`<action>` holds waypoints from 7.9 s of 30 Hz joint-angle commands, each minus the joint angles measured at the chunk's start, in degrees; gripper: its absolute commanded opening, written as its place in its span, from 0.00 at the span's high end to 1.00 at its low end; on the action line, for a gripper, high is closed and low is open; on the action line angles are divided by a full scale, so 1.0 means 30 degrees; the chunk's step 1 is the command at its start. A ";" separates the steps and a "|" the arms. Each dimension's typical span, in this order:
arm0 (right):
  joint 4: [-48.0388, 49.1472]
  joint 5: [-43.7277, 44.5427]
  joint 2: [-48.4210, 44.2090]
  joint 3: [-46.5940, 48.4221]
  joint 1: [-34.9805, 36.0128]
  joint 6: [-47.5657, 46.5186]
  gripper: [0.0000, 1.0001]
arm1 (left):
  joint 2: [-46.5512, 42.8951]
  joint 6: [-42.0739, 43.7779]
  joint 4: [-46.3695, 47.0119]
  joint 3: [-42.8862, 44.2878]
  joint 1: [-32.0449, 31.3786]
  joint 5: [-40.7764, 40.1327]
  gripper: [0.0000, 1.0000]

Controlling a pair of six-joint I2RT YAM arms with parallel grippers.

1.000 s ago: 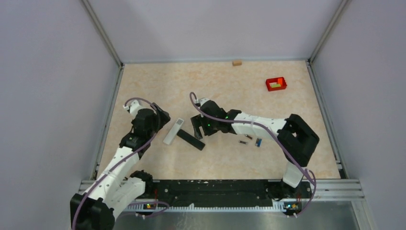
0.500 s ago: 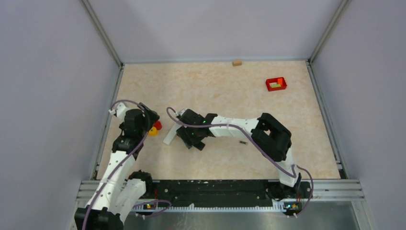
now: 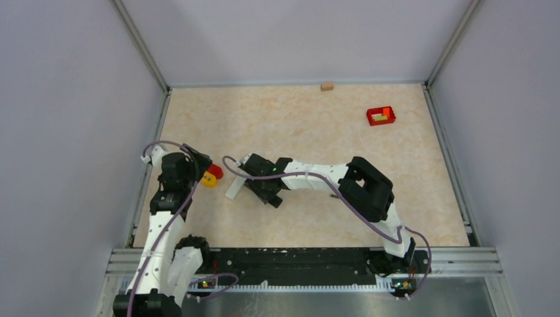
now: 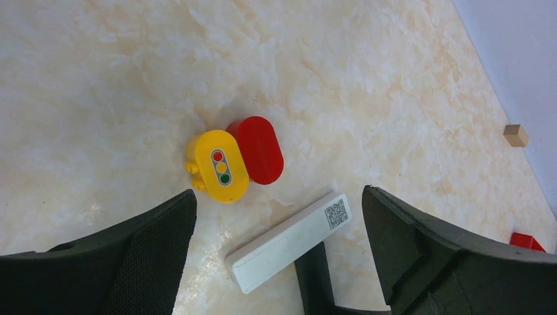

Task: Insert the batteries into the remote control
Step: Pick up the remote control from the center of the board, then remove the battery cover from the remote control, then place the battery cover at the center of the board.

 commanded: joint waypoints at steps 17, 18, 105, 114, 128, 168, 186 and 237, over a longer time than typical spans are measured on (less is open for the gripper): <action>0.6760 -0.0736 -0.8663 -0.6145 -0.1360 0.3212 0.65 | 0.2218 0.0807 0.8145 -0.2585 -0.0057 1.7259 0.01; 0.7217 -0.1301 -0.9083 -0.6474 -0.1491 0.3250 0.64 | 0.2659 0.0722 0.8714 -0.2506 -0.0247 1.8045 0.01; 2.3993 -0.8226 -1.2271 -1.2057 -0.6558 2.1738 0.63 | 0.7900 -1.2271 2.3327 0.1585 -0.4813 1.5274 1.00; 2.7921 -1.0110 -1.2518 -1.3888 -0.6946 2.0095 0.82 | 0.8655 -1.5073 2.2975 0.2910 -0.4757 1.6631 1.00; 2.6066 -1.3563 -1.3355 -1.3311 -0.7842 1.6496 0.89 | 0.8345 -1.4909 2.0487 0.4300 -0.4182 1.7584 1.00; 2.2265 -0.8659 -1.3486 -1.3505 -0.8001 2.1916 0.36 | 0.8070 -0.7085 1.8097 0.3414 -0.4344 1.4945 1.00; 1.8648 -0.8221 -1.3312 -1.2783 -0.8001 2.1247 0.69 | 0.8232 -0.2743 1.6829 0.3444 -0.4373 1.4817 1.00; 1.3645 -0.9611 -1.4683 -1.4387 -1.3061 1.3757 1.00 | 0.8702 -0.0805 1.8533 0.1948 -0.4754 1.5677 1.00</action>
